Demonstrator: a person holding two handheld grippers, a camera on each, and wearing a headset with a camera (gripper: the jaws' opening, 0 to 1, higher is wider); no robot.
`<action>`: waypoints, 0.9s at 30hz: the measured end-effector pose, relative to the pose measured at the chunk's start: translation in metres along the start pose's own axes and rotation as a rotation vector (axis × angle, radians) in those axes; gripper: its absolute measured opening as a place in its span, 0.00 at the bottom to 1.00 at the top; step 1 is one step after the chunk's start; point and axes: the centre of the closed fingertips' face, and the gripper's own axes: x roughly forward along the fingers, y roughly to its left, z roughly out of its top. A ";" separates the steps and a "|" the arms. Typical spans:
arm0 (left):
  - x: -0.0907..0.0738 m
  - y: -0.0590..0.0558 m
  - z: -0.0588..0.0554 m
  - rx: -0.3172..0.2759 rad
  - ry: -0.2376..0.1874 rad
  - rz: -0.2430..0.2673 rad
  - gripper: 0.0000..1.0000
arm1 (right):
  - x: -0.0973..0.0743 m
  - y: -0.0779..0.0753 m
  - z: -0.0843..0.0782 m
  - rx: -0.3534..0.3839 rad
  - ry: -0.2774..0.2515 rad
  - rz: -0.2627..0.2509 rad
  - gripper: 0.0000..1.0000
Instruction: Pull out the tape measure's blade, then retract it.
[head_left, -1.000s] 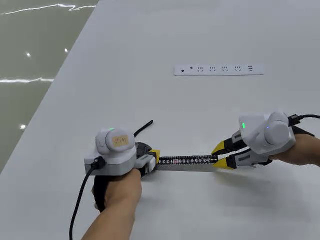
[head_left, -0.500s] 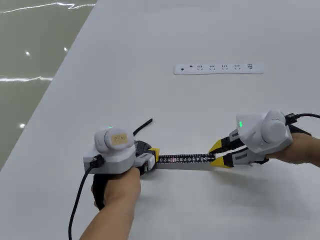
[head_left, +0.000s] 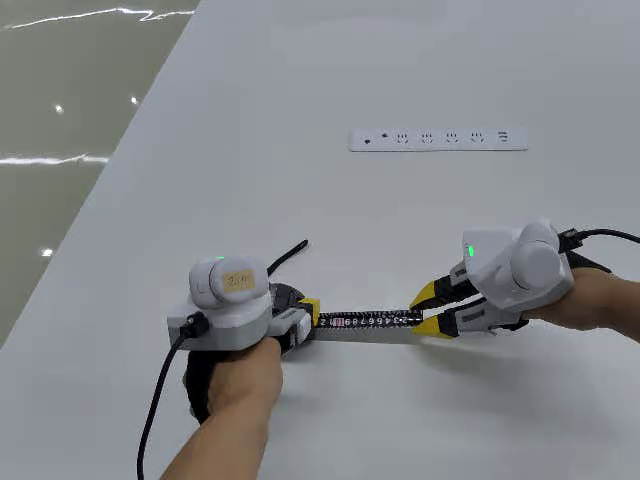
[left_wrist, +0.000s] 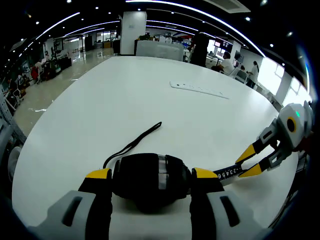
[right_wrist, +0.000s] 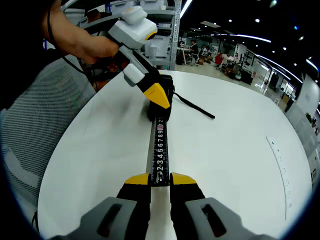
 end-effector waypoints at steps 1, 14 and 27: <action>0.000 0.000 0.000 0.000 0.000 0.000 0.59 | 0.000 0.000 0.000 0.000 0.000 0.000 0.13; 0.001 0.001 0.001 -0.004 -0.001 -0.004 0.59 | 0.003 -0.001 0.002 -0.004 0.004 0.006 0.13; 0.000 0.001 0.001 -0.009 -0.002 -0.006 0.59 | 0.007 -0.001 0.006 -0.012 0.006 0.013 0.13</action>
